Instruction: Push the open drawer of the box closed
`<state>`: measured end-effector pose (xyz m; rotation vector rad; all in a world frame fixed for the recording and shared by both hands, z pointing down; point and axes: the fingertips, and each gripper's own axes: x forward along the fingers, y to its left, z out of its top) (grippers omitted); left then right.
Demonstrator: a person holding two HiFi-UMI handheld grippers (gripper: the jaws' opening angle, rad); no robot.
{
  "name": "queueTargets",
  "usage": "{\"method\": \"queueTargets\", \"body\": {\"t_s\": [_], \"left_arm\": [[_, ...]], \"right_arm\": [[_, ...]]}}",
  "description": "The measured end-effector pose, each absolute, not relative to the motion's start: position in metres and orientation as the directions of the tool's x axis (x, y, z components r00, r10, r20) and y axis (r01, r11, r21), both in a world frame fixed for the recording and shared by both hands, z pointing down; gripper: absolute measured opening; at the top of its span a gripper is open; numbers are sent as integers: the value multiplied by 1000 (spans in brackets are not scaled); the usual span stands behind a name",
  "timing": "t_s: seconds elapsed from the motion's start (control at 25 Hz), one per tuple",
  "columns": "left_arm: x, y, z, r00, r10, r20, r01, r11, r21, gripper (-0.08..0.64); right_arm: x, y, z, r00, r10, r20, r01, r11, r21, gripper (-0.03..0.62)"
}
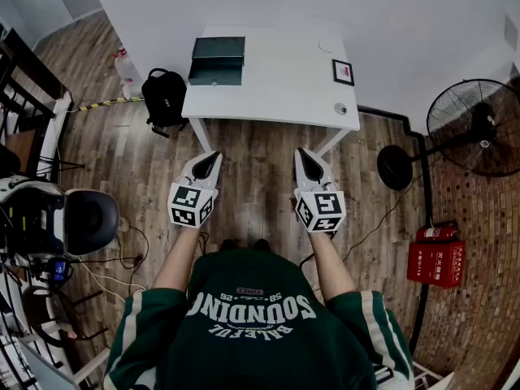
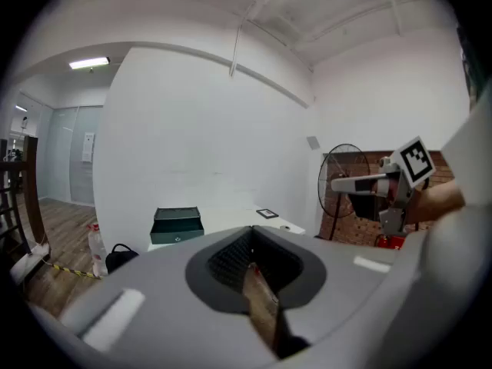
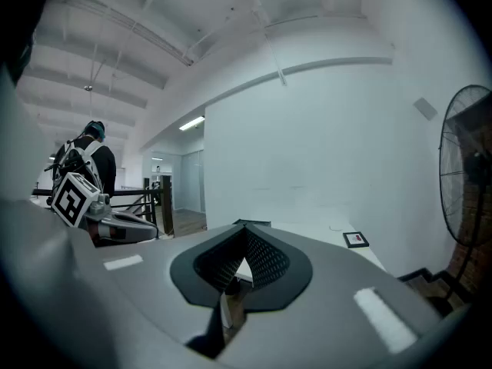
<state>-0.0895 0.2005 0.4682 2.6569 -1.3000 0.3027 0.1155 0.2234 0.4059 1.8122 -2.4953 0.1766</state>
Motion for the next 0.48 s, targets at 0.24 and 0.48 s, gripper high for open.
{"method": "queueTargets", "body": {"t_s": [0.24, 0.48], "left_arm": [[-89, 198, 464, 600, -759, 251, -793, -605, 66, 52], [-82, 196, 466, 586, -771, 248, -800, -599, 29, 52]], "right_arm": [[115, 222, 403, -320, -942, 106, -947, 314, -73, -2], [119, 220, 407, -330, -938, 107, -943, 322, -87, -2]]}}
